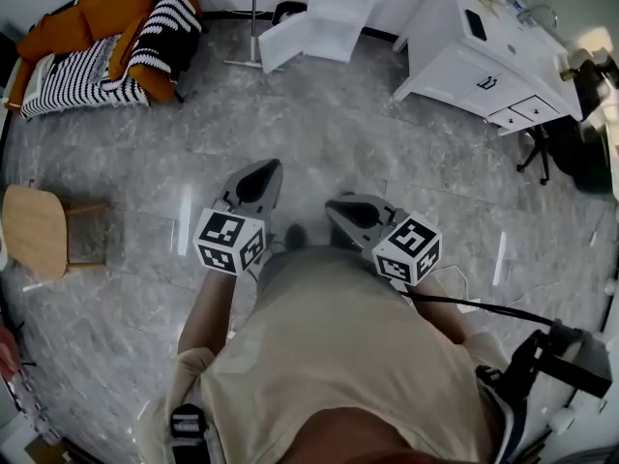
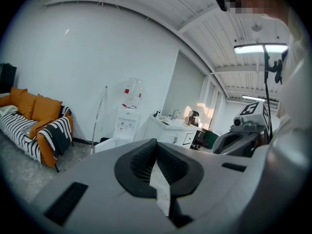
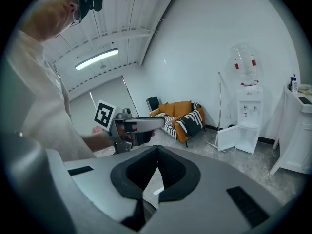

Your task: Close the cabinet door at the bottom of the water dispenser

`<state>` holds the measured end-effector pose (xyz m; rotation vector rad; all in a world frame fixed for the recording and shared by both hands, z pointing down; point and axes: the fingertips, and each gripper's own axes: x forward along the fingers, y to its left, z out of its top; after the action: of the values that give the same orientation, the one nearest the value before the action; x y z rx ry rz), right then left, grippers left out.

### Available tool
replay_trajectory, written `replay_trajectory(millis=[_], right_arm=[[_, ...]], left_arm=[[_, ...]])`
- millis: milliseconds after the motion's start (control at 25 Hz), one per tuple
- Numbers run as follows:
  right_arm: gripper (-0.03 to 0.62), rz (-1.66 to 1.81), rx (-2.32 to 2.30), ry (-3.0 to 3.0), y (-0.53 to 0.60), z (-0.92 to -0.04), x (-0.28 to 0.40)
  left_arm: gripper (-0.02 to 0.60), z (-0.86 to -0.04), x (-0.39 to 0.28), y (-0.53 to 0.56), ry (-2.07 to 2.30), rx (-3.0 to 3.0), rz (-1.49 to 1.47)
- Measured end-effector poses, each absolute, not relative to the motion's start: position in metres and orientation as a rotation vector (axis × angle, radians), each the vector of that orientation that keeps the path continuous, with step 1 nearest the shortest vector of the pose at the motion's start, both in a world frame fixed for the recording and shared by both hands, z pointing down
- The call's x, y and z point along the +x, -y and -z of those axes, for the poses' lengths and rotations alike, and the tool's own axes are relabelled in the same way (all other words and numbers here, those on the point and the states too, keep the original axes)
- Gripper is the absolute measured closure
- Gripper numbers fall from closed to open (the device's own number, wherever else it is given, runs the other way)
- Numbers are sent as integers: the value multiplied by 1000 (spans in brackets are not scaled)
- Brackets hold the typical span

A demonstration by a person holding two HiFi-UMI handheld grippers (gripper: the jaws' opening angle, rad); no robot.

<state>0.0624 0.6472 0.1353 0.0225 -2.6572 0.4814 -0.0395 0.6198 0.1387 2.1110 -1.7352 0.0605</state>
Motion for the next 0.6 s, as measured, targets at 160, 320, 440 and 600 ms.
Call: replay_trajectory(millis=[160, 320, 440, 600], right_arm=[[580, -497, 4, 2665, -636, -138, 62], [580, -539, 0, 2664, -618, -137, 70], [580, -560, 20, 2671, -599, -137, 75], [580, -587, 68, 2673, -569, -140, 89]], left_arm=[[592, -145, -41, -615, 1740, 2067, -59], [592, -143, -31, -595, 1724, 2045, -57], [592, -142, -23, -574, 1711, 2055, -91], [592, -141, -6, -542, 1684, 2079, -130]])
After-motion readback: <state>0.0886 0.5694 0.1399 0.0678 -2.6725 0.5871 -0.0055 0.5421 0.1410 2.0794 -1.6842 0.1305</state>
